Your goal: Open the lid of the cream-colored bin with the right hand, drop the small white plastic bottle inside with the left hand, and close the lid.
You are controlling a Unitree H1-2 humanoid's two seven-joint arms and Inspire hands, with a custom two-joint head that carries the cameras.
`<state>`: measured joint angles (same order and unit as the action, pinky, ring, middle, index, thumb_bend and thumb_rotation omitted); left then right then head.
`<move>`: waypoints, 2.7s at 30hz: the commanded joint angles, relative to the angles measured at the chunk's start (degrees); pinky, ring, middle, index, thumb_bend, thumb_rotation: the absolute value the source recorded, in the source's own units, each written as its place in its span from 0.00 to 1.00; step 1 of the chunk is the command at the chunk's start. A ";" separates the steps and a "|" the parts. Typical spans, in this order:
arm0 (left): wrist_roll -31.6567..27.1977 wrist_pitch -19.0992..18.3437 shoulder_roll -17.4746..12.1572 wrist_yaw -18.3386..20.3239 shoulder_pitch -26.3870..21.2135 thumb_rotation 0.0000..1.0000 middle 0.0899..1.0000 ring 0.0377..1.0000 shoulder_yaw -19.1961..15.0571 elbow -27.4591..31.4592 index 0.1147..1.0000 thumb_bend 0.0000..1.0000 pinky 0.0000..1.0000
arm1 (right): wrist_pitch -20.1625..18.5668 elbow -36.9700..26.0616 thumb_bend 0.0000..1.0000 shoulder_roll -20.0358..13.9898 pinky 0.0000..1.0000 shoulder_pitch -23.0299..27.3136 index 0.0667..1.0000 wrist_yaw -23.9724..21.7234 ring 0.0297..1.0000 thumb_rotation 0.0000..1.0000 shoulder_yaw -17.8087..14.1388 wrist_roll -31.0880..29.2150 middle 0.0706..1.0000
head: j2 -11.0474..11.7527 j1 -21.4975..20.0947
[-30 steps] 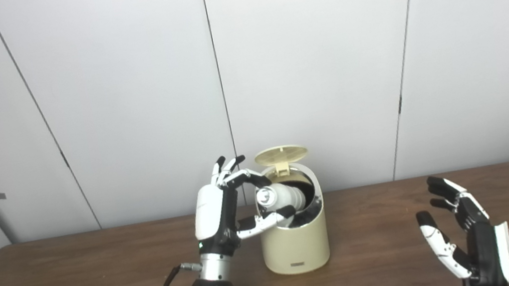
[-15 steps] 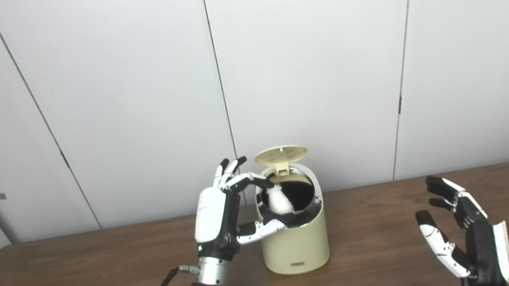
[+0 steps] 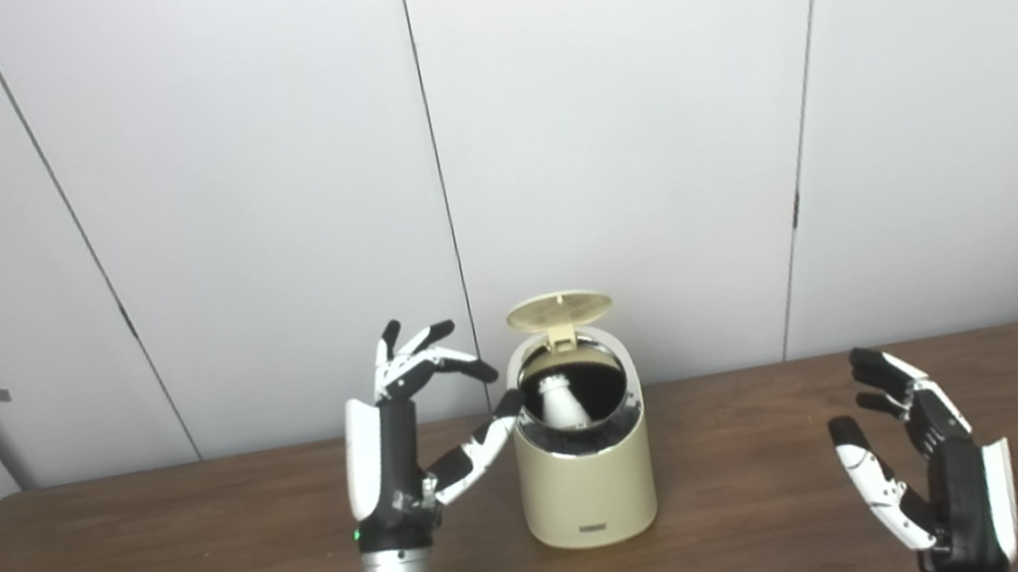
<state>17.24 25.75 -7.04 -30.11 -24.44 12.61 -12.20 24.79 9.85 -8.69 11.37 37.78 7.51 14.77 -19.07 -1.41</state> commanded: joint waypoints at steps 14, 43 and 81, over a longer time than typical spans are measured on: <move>-15.84 1.17 -3.40 13.56 8.25 0.67 0.65 0.64 -5.26 7.61 0.66 0.33 0.57 | 1.77 0.79 0.47 -6.98 0.70 2.61 0.83 -1.02 0.80 0.70 1.16 12.05 0.83 | 0.20 -0.18; -11.89 1.15 -1.97 15.99 12.37 0.98 0.69 0.71 -8.28 -5.76 0.66 0.34 0.67 | -27.85 -21.90 0.94 -4.20 1.00 22.88 0.79 -37.35 1.00 1.00 2.62 33.09 1.00 | -1.07 -1.46; -10.41 1.15 -1.65 12.59 12.98 0.97 0.67 0.70 -6.98 -5.05 0.63 0.40 0.67 | -34.05 -14.80 0.95 -3.24 1.00 26.96 0.71 -46.06 1.00 1.00 8.52 39.83 1.00 | -1.59 -0.61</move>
<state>6.47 25.67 -8.87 -16.71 -13.29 5.05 -15.16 -9.43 -3.84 -12.07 35.64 -9.27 16.50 54.74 -20.74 -1.93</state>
